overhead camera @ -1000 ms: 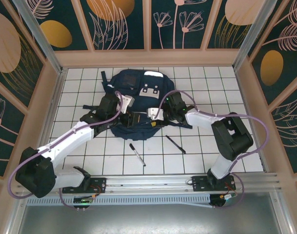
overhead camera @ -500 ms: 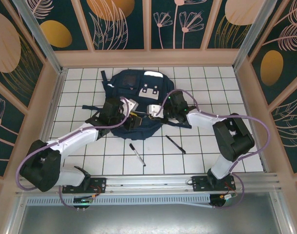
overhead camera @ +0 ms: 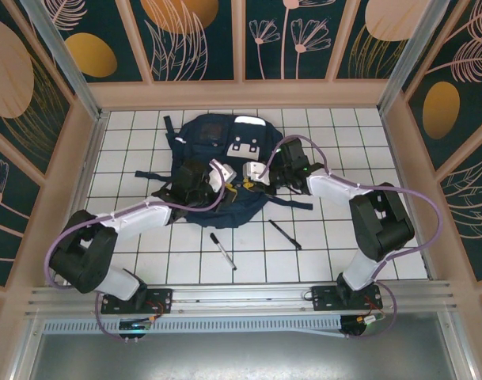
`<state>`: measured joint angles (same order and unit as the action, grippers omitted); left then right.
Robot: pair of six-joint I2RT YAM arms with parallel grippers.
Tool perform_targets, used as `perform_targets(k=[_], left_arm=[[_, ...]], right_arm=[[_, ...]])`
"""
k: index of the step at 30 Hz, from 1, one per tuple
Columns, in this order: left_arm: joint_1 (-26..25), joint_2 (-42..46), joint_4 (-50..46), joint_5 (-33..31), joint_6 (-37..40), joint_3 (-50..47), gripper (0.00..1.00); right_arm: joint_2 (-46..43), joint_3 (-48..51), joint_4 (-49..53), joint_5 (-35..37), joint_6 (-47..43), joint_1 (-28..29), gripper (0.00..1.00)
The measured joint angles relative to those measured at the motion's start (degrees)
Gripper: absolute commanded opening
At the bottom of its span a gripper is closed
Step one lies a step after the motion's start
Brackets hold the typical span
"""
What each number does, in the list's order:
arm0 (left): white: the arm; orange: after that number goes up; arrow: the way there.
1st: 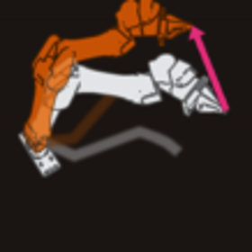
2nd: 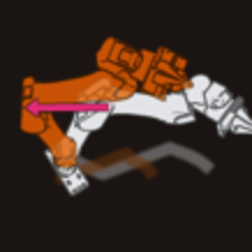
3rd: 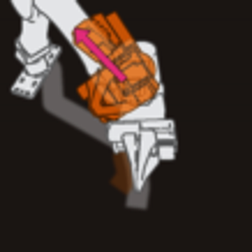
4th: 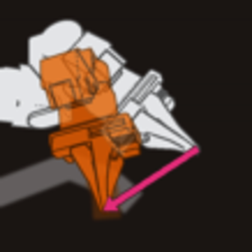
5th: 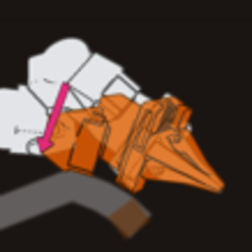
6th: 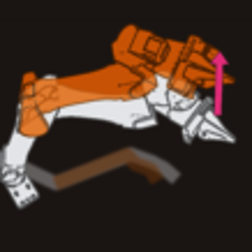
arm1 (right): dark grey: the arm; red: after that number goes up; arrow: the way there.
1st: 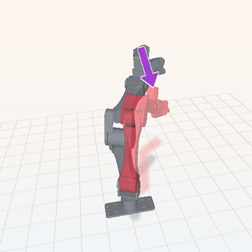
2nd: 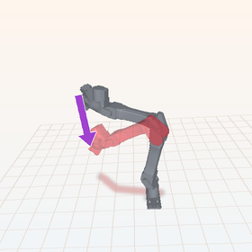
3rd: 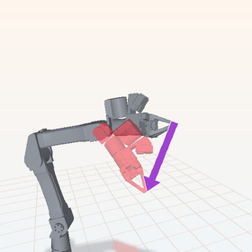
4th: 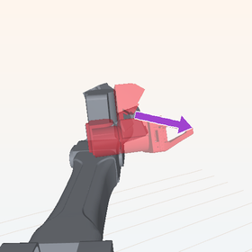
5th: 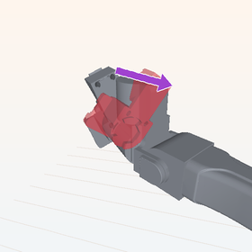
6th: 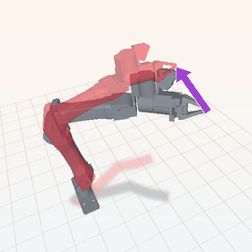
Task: Pack the student bag
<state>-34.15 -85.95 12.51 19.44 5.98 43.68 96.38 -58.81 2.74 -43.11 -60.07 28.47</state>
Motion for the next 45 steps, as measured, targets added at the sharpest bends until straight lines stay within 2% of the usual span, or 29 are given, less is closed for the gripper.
perform_targets(k=[4, 8, 10, 12, 16, 19, 21, 30, 39, 40, 41, 45], left_arm=[[0.1, -1.4, 1.0, 1.4, 2.0, 0.2, 0.15], [0.3, -1.5, 1.7, 6.3, 6.5, -0.3, 0.13], [0.3, -0.9, 3.3, 7.8, 8.9, -1.9, 0.14], [0.3, -0.1, 4.6, 8.1, 10.4, -3.4, 0.21], [0.0, 0.0, 5.5, 6.5, 11.4, -3.6, 0.2], [-0.1, -1.0, 5.5, 5.8, 11.3, -2.8, 0.17], [-0.1, -1.9, 5.7, 5.2, 10.8, -2.1, 0.0], [-0.1, -1.4, 5.7, 4.1, 10.9, -1.8, 0.0], [3.6, 5.4, 2.7, -4.1, 10.8, -6.7, 0.0], [4.0, 6.1, 2.1, -4.9, 11.0, -7.3, 0.0], [4.2, 6.5, 1.7, -5.2, 11.2, -7.8, 0.0], [4.3, 8.6, 1.2, -4.4, 11.6, -9.3, 0.0]], right_arm=[[0.0, -0.1, 1.4, -0.3, -0.5, -0.2, 0.0], [0.0, -0.1, 1.9, -1.2, -1.1, -0.3, 0.0], [-0.1, -0.1, 2.1, -2.1, -1.1, -0.3, 0.0], [-0.2, -0.1, 2.5, -2.9, -1.1, -0.3, 0.0], [-0.5, -0.1, 2.7, -3.1, -1.1, -0.3, 0.0], [-0.5, -0.1, 2.7, -2.8, -1.1, -0.3, 0.0], [-0.5, -0.1, 2.8, -2.4, -1.1, -0.4, 0.0], [-2.0, -0.1, 4.0, 0.5, -4.2, -0.4, 0.0], [-3.6, 1.0, 3.5, 3.5, -7.8, -2.5, 0.0], [-3.9, 1.6, 3.1, 3.9, -8.0, -2.8, 0.05], [-4.3, 2.4, 2.6, 4.1, -8.0, -3.1, 0.16], [-6.4, 4.4, 1.2, 3.8, -6.1, -4.3, 0.37]])
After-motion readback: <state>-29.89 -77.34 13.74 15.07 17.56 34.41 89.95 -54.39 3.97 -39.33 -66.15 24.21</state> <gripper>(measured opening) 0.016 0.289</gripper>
